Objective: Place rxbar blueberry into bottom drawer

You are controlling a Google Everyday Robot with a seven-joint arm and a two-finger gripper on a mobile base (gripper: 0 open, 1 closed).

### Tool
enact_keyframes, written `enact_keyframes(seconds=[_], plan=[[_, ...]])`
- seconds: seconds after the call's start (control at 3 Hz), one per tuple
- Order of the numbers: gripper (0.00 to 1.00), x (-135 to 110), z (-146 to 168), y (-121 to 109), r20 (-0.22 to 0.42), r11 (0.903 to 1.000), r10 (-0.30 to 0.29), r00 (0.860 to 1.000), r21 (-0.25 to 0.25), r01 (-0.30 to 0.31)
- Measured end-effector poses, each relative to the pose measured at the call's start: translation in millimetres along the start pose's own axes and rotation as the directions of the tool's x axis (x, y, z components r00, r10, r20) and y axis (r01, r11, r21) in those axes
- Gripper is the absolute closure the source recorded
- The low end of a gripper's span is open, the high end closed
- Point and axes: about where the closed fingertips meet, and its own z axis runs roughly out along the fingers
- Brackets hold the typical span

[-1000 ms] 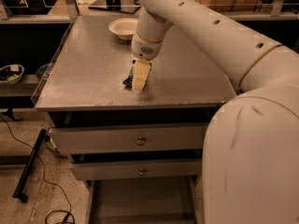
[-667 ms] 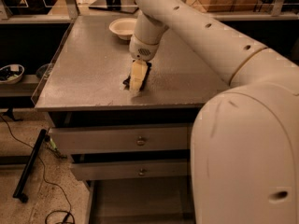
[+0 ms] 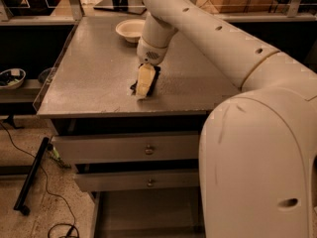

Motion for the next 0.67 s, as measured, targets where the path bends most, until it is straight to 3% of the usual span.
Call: enact_keyframes(seconds=[0.33,0.67], plan=[[0.58,0.0,0.0,0.0,0.000,1.0000,0.000,1.000,0.000,0.000],[0.81,0.0,0.1,0.0,0.000,1.0000,0.000,1.000,0.000,0.000]])
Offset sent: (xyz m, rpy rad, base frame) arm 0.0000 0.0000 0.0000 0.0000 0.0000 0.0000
